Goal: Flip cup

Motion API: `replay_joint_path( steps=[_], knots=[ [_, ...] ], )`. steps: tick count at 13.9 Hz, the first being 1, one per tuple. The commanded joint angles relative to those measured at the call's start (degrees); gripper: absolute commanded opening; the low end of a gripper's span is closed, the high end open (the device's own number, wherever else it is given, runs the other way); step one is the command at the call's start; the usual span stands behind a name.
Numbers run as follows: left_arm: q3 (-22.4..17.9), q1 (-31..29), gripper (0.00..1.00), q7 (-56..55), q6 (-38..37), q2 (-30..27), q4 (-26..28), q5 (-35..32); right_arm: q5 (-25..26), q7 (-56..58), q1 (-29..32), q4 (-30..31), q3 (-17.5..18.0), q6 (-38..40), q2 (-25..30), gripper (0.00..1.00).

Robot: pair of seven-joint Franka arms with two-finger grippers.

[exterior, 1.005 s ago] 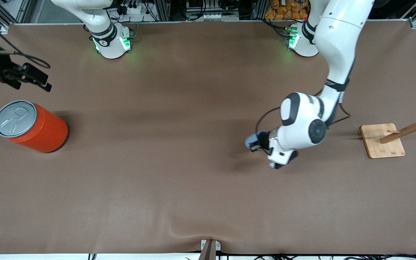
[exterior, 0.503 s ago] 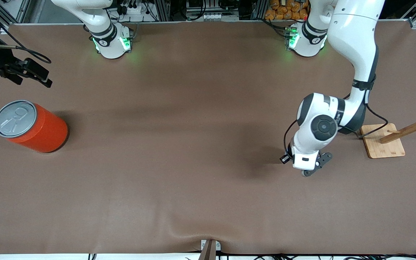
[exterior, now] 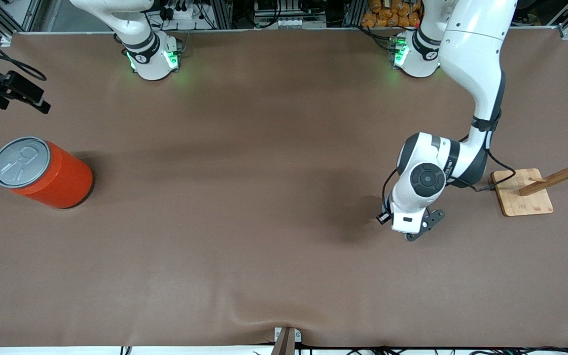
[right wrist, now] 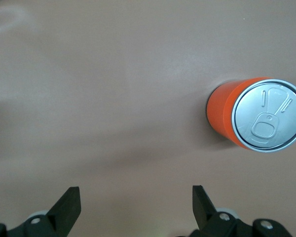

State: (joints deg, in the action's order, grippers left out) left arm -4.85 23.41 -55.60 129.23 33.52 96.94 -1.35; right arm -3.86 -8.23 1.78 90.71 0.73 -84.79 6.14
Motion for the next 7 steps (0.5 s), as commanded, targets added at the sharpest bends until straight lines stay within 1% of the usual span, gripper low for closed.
replay_joint_path(
  steps=[1,2,4,6,7],
  knots=[
    [-0.4,-0.2,1.0,-0.7,-2.6,-5.6,0.0,-1.7,-1.5,0.8,-0.4,-1.7,-0.3,0.9,-0.9,1.0],
    [-0.7,-0.2,1.0,-0.4,-5.5,-8.4,0.0,-1.7,-1.5,0.8,-0.4,-1.6,-0.3,0.9,-0.9,1.0],
    [-0.9,-1.0,1.0,4.9,-12.6,-15.0,0.0,-1.7,-1.5,0.8,-0.4,-1.6,-0.3,0.9,-0.9,1.0],
    [-0.4,-4.2,1.0,12.2,-18.4,-20.2,0.1,-1.7,-1.5,0.9,-0.4,-1.6,-0.2,0.8,-0.9,1.0],
    [-0.3,-5.6,1.0,15.5,-20.3,-21.8,0.1,-1.7,-1.6,0.9,-0.6,-1.6,-0.2,0.8,-0.9,1.0]
  ],
)
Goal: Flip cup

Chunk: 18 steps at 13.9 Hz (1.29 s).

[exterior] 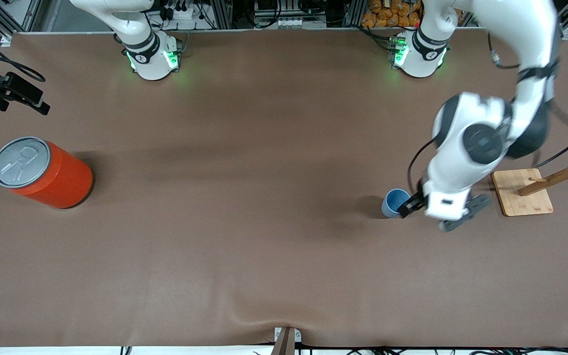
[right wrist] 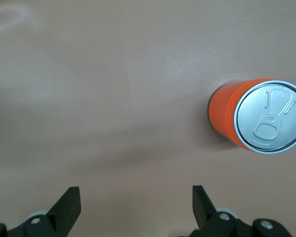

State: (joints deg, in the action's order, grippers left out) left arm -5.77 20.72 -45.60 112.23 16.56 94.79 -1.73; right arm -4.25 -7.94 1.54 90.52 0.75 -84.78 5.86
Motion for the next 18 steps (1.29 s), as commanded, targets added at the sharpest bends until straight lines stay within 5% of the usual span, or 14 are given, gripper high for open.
replay_joint_path(
  steps=[1,9,13,18],
  knots=[
    [0.5,-3.7,1.0,8.0,-4.6,-6.3,2.2,-1.3,-1.5,0.6,-0.3,-1.4,-0.2,0.8,-0.6,1.0],
    [0.2,-10.8,1.0,31.3,-14.0,-16.6,2.3,-1.3,-2.2,0.9,-0.3,-1.3,-0.3,1.0,-0.6,1.0],
    [6.6,-19.7,1.0,40.6,-17.7,-18.9,1.7,-1.3,-1.8,2.0,-0.4,-1.3,-0.2,1.4,-0.6,1.0],
    [6.6,-19.1,1.0,46.7,-23.9,-18.8,-2.6,-1.3,-1.6,2.0,-0.3,-1.3,-0.3,1.5,-0.6,1.0]
  ],
)
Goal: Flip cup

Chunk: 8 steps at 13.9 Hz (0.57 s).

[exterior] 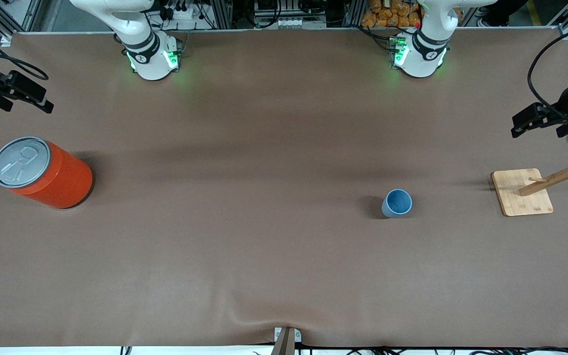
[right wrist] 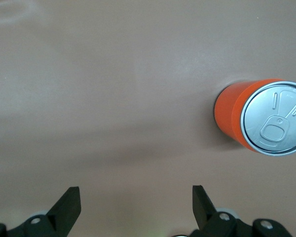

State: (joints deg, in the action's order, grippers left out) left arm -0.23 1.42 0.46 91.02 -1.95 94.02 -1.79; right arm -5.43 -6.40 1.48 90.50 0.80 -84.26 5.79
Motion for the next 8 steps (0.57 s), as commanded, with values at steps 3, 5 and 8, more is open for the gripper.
replay_joint_path(
  steps=[3,5,8],
  knots=[
    [2.7,0.6,1.0,0.2,-4.6,0.2,-4.9,-0.5,-0.5,0.5,-0.2,-1.2,-0.4,0.9,-0.5,1.0],
    [3.7,0.7,1.0,-0.3,-4.6,0.3,-5.0,-0.4,-0.5,0.5,-0.2,-1.2,-0.4,0.9,-0.5,1.0],
    [3.9,0.7,1.0,-0.4,-4.7,1.0,-5.1,-0.2,-0.5,0.4,-0.1,-1.1,-0.3,1.0,-0.5,1.0]
  ],
)
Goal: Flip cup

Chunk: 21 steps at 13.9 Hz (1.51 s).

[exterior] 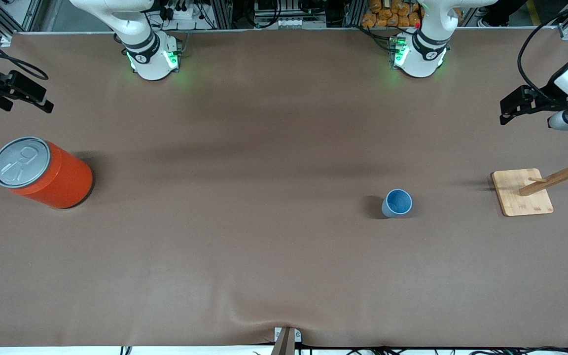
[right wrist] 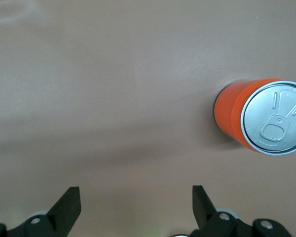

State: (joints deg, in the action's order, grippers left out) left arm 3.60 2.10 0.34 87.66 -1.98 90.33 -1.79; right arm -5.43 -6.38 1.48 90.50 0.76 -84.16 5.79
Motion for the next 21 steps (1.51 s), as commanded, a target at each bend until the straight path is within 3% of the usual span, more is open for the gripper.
replay_joint_path(
  steps=[1,21],
  knots=[
    [0.1,-0.2,1.0,-0.2,-1.3,1.5,-1.3,-0.3,-0.6,0.4,0.0,-1.1,-0.2,0.9,-0.5,1.0],
    [-0.1,-0.7,1.0,0.2,-1.3,2.9,-2.1,-0.2,-1.1,0.5,1.0,-0.9,-0.2,1.8,-0.5,1.0]
  ],
)
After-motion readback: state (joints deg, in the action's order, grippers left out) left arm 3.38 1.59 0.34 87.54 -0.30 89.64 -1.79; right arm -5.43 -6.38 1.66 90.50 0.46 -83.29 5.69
